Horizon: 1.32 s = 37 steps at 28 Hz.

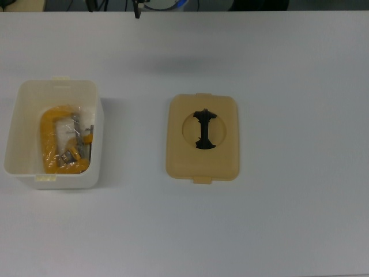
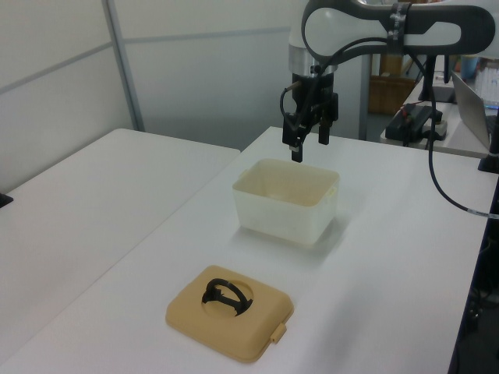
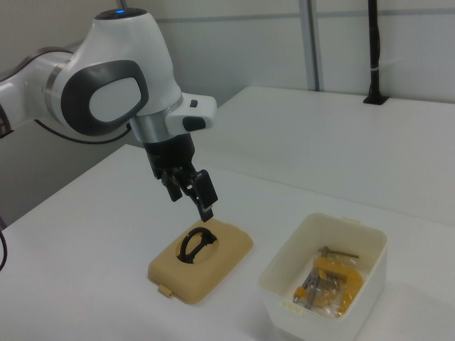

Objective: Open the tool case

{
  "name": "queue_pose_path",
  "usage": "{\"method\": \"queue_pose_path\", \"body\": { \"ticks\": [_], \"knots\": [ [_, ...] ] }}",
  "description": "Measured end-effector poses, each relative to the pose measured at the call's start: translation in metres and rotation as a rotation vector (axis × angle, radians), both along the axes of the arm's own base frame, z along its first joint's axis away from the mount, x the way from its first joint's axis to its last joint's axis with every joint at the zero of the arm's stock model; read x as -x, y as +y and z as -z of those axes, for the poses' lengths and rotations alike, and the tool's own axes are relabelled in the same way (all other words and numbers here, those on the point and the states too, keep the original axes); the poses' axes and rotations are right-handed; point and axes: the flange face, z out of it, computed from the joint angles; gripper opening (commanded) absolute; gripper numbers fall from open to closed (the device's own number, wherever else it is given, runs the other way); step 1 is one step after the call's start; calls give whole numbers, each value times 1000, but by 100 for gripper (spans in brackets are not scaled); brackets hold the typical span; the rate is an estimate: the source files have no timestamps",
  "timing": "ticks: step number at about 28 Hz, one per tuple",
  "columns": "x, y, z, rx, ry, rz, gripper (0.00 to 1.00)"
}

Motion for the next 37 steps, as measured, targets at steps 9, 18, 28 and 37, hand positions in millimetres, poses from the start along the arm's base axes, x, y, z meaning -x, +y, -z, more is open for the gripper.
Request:
{"method": "queue_pose_path", "body": {
  "ticks": [9, 18, 28, 37],
  "knots": [
    [-1, 1, 3, 1, 6, -22, 100],
    [-6, 8, 13, 0, 25, -37, 100],
    [-11, 26, 17, 1, 32, -75, 100],
    [-17, 26, 5, 2, 5, -75, 100]
  ]
}}
